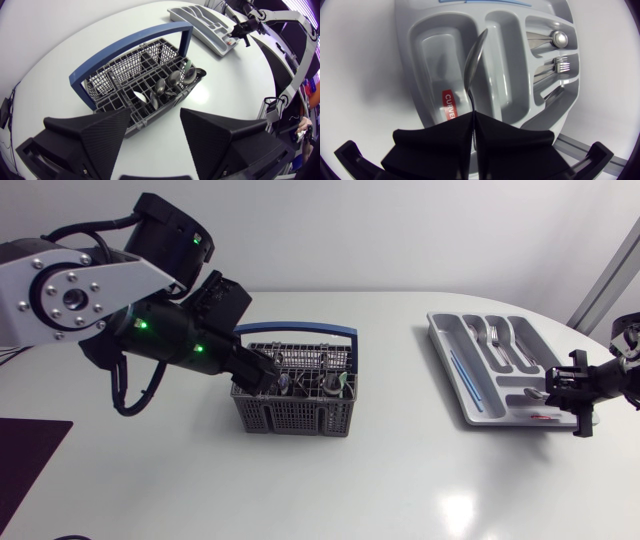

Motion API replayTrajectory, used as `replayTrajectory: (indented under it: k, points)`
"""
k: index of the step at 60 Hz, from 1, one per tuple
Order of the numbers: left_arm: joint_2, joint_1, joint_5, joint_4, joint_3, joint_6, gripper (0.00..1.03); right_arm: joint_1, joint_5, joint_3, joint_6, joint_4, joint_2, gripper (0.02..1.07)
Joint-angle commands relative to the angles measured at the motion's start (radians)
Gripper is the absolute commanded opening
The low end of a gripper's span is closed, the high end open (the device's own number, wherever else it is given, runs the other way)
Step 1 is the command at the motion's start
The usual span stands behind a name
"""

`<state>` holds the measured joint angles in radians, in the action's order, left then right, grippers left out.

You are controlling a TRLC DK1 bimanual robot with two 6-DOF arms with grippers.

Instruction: Unload the cutlery basket into the drawer organizer.

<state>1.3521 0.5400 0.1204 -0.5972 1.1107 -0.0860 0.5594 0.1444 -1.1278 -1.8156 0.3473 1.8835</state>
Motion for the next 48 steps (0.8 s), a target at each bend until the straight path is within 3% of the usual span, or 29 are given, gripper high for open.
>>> replayTrajectory:
  k: [1,4,17,33,41,48]
  points:
    - [0.018,0.009,-0.015,0.016,-0.025,0.0,0.7,0.005,-0.012,0.049,-0.044,-0.022,-0.003,0.21]
    - [0.022,0.003,-0.019,0.028,-0.026,-0.008,0.7,0.005,-0.012,0.06,-0.044,-0.028,-0.015,0.3]
    - [0.042,-0.02,-0.03,0.043,-0.041,-0.011,0.7,0.005,-0.022,0.105,-0.037,-0.056,-0.055,0.46]
    - [0.076,-0.017,-0.064,-0.01,0.005,0.111,0.7,-0.007,-0.017,0.149,0.047,-0.057,-0.132,0.64]
    - [0.088,-0.018,-0.062,-0.046,0.037,0.164,0.69,-0.026,-0.014,0.168,0.111,-0.042,-0.182,0.92]
    - [0.108,-0.023,-0.059,-0.058,0.06,0.229,0.67,-0.053,0.012,0.194,0.18,-0.01,-0.244,0.94]
